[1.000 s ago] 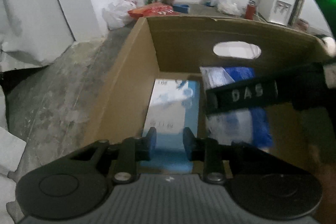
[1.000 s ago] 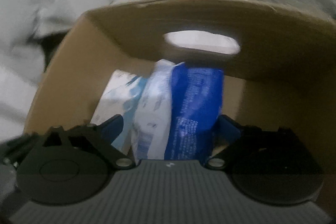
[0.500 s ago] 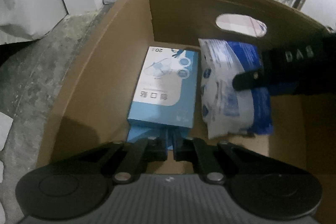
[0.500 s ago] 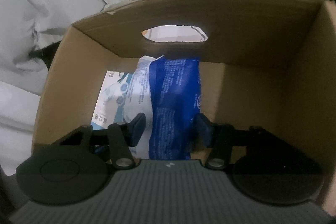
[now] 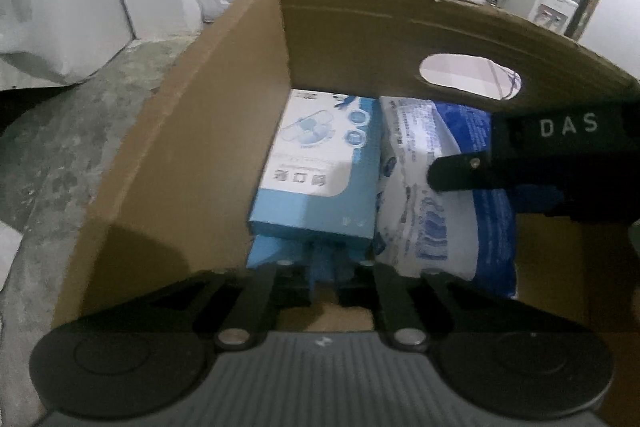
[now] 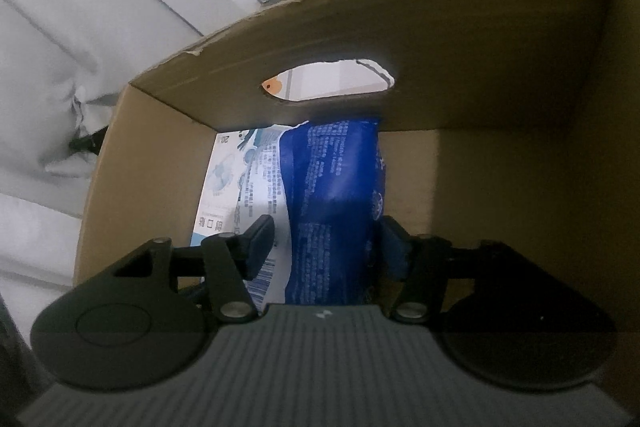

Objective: Organize soft objects
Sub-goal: 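Lower both held items into the cardboard box and open both tools, then grasp the red toothpaste tube with left tool while right tool grasps the pink plush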

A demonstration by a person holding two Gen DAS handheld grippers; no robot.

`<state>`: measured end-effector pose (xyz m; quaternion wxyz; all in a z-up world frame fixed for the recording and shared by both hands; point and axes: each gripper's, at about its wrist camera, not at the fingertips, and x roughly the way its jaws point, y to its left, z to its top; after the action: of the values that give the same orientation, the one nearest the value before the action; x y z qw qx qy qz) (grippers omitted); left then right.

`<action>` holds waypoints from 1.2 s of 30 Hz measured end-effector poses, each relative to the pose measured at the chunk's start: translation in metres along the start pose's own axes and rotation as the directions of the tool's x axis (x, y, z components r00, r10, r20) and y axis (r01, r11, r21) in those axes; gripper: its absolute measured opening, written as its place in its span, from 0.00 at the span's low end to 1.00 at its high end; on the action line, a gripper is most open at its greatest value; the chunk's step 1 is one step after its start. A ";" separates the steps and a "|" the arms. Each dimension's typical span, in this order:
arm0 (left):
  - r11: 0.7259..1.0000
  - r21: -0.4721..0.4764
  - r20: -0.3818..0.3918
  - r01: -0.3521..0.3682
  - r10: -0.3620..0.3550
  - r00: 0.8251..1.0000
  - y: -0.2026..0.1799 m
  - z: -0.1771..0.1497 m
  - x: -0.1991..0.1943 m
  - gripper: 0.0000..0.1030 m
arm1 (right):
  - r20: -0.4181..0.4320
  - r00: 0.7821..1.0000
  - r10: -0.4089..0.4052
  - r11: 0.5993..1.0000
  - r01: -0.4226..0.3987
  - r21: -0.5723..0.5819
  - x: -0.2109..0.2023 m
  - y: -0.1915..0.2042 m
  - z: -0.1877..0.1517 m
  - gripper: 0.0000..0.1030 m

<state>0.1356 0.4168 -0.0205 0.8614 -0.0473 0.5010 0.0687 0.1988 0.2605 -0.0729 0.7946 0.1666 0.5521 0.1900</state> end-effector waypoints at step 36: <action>0.903 0.365 0.237 0.227 -0.326 0.915 -0.308 -0.136 -0.162 0.58 | 0.374 0.927 0.028 0.936 0.106 -0.335 -0.382 -0.327 -0.094 0.90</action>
<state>-0.0091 0.0807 0.0571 0.9224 0.0368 0.3604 -0.1343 0.0276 -0.2052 0.0516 0.9053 0.0448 0.3518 0.2337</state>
